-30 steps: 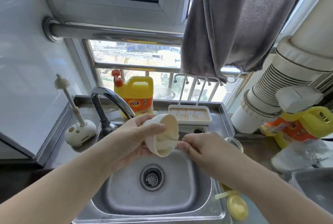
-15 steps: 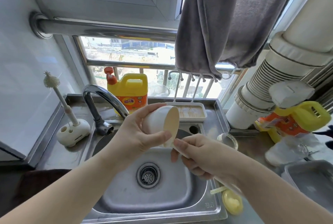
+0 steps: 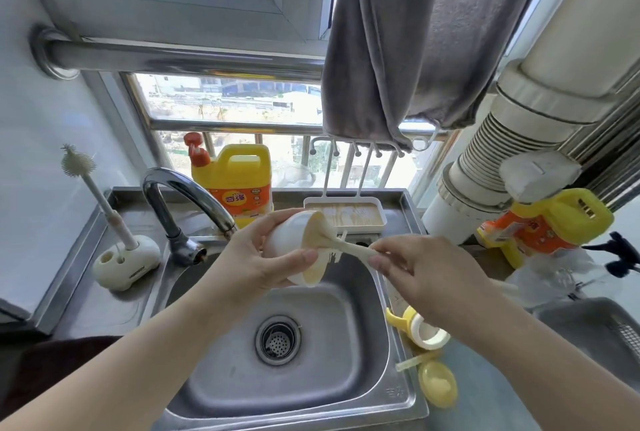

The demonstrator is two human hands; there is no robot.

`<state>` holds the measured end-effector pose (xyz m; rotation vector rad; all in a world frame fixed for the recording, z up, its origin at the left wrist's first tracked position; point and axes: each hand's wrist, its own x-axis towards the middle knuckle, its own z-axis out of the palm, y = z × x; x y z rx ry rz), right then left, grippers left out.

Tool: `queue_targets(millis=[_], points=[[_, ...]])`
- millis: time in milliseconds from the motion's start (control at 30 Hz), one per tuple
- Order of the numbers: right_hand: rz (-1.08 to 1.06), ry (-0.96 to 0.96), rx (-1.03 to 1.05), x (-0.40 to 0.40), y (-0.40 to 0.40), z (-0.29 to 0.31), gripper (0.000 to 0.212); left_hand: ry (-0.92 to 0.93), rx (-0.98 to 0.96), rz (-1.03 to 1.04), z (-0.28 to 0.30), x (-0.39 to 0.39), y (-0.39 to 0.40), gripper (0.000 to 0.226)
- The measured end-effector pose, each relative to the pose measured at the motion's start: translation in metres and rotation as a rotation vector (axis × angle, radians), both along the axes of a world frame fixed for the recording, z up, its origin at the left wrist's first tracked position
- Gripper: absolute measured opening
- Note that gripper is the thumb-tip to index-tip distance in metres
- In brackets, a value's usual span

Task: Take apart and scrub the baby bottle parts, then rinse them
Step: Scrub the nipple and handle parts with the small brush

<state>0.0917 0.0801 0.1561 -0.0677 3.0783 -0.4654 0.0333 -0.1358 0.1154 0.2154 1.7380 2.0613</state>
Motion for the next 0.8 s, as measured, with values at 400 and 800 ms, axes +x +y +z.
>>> queue_targets(millis=[400,800], points=[[0.003,-0.476,-0.727,0.007,-0.016,-0.013,0.029,0.104,0.086,-0.043,0.0,0.003,0.004,0.063],[0.003,0.088,0.121,0.008,0.003,-0.027,0.032,-0.119,0.057,-0.066,-0.015,-0.009,0.038,0.056]])
